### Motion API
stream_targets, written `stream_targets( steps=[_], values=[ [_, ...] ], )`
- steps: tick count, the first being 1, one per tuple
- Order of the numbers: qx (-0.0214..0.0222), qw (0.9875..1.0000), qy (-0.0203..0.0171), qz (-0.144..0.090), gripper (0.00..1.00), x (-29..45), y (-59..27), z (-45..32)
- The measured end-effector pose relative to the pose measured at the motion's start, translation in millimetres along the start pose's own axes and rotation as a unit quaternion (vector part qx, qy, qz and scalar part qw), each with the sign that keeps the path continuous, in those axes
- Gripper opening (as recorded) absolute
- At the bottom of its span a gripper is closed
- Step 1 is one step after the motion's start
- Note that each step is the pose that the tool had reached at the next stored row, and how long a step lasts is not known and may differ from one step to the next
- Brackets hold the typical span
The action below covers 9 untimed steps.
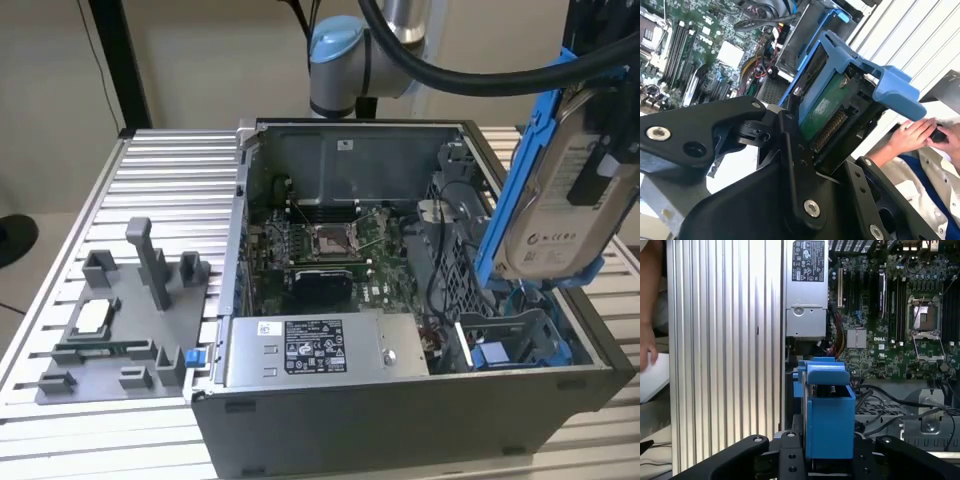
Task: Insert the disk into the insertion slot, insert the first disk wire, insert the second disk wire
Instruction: 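Insert the disk into the insertion slot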
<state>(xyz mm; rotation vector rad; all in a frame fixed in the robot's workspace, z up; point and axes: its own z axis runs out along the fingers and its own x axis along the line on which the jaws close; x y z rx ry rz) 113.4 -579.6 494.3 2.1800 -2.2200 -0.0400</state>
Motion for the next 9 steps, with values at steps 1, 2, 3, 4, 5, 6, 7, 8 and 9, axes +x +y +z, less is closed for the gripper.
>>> stream_targets(
  steps=[1,2,3,4,5,6,7,8,9],
  values=[
    [0.0,1.0,0.0,0.0,0.0,0.0,-1.2,0.4],
    [0.0,1.0,0.0,0.0,0.0,-0.1,-2.5,0.8],
    [0.0,1.0,0.0,0.0,0.0,-0.1,-3.6,1.2],
    [0.0,1.0,0.0001,0.0,0.0,-0.1,-4.7,1.5],
    [0.0,1.0,0.0001,0.0,0.0,-0.2,-5.5,1.8],
    [0.0,1.0,0.0,0.0,0.0,-0.1,-6.4,2.1],
    [0.0,1.0,0.0,0.0,0.0,-0.2,-7.2,2.4],
    [0.0,1.0,0.0,0.0,0.0,-0.2,-7.8,2.6],
    [0.0,1.0,0.0001,0.0,0.0,-0.2,-8.2,2.7]
  ],
)
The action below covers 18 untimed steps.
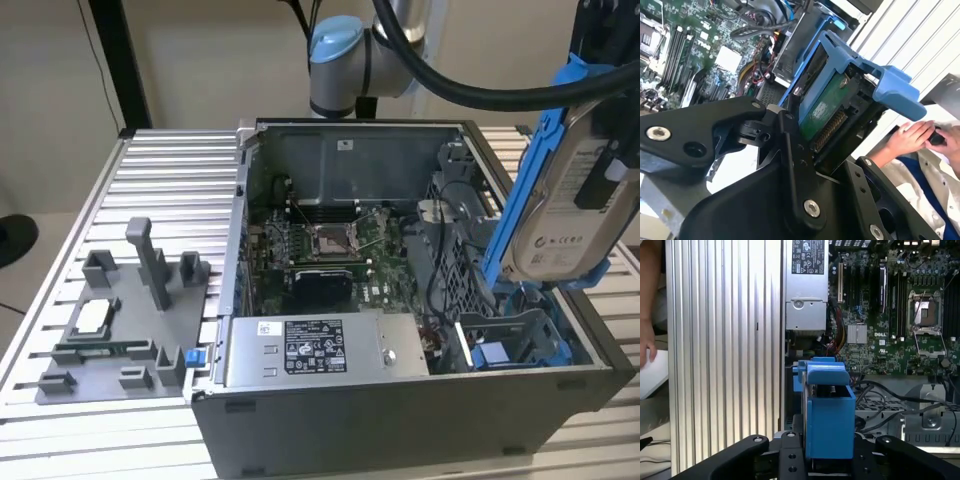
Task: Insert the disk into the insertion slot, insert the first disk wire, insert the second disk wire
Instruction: 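Insert the disk into the insertion slot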
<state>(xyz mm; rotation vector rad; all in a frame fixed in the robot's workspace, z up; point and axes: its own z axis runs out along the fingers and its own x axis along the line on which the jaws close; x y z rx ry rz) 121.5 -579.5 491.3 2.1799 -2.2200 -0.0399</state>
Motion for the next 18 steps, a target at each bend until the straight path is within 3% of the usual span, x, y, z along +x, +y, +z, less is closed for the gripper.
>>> stream_targets(
  steps=[18],
  values=[
    [0.0,1.0,-0.0001,0.0,0.0,0.0,-1.0,7.7]
  ],
)
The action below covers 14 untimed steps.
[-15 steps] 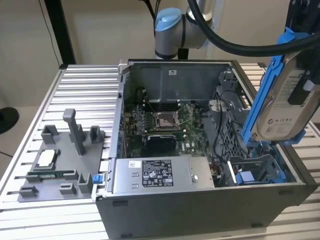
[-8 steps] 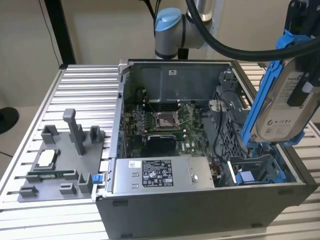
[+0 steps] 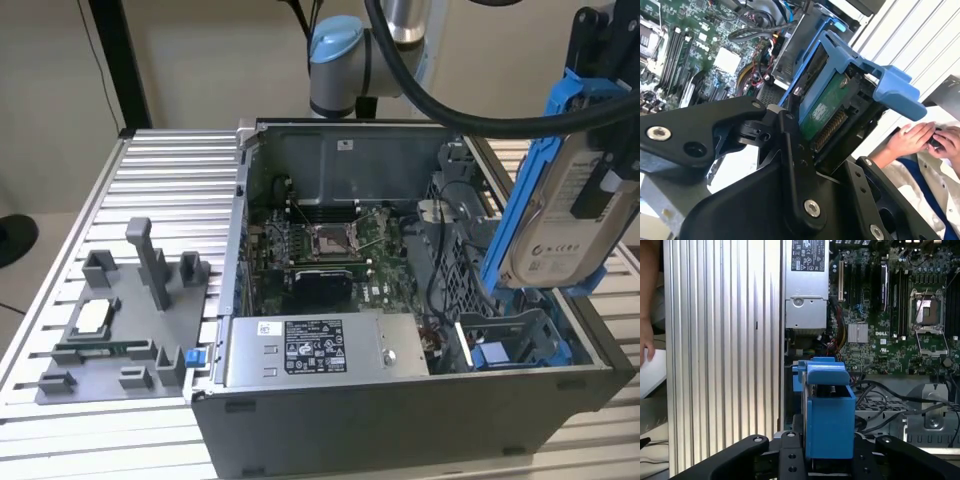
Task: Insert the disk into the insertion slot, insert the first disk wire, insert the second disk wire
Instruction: 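Insert the disk into the insertion slot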
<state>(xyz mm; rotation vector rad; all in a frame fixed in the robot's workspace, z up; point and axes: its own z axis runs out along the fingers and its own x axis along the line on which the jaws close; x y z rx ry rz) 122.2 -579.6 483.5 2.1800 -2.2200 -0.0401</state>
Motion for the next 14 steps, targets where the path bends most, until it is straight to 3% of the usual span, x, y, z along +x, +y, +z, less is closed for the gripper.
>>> stream_targets(
  steps=[9,14],
  values=[
    [0.0,1.0,0.0,0.0,0.0,0.0,-0.1,1.2],
    [0.0,1.0,-0.0002,0.0,0.0,0.8,-0.9,7.0]
  ],
)
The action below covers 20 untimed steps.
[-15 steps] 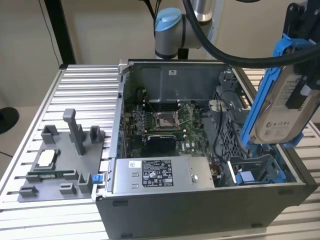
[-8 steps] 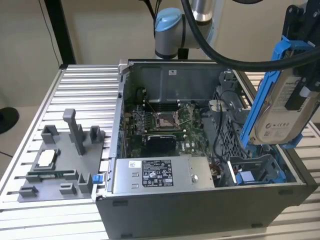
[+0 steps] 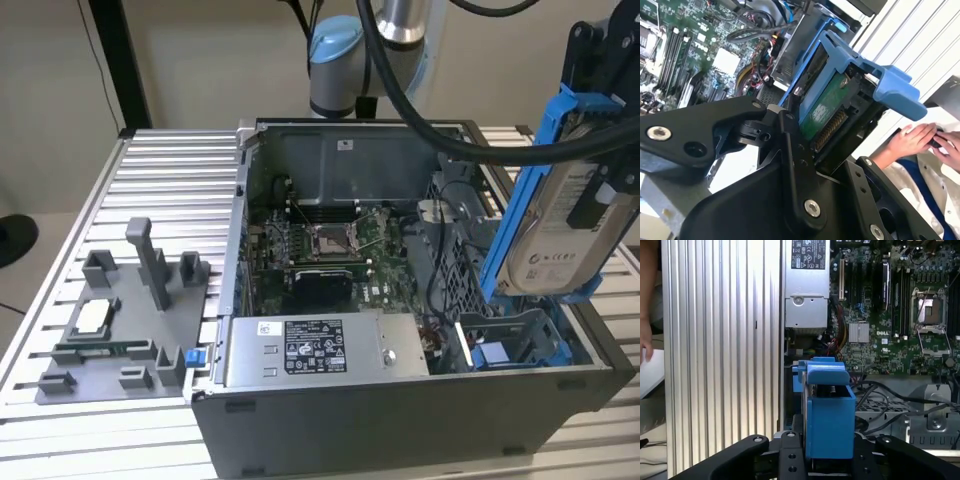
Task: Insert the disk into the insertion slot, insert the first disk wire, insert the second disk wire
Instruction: 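Insert the disk into the insertion slot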
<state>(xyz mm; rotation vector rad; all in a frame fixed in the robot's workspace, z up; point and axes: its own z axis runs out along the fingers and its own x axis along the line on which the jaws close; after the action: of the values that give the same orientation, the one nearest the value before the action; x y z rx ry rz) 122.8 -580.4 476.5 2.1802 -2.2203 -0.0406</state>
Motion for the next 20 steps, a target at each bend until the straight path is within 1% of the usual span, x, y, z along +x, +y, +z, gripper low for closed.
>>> stream_targets(
  steps=[11,16,20],
  values=[
    [0.0,1.0,-0.0013,0.002,0.0,1.1,-2.3,15.6],
    [0.0,1.0,-0.0013,0.003,0.0,1.1,-2.7,20.1],
    [0.0,1.0,-0.0012,0.003,0.0,1.1,-2.7,20.4]
  ],
)
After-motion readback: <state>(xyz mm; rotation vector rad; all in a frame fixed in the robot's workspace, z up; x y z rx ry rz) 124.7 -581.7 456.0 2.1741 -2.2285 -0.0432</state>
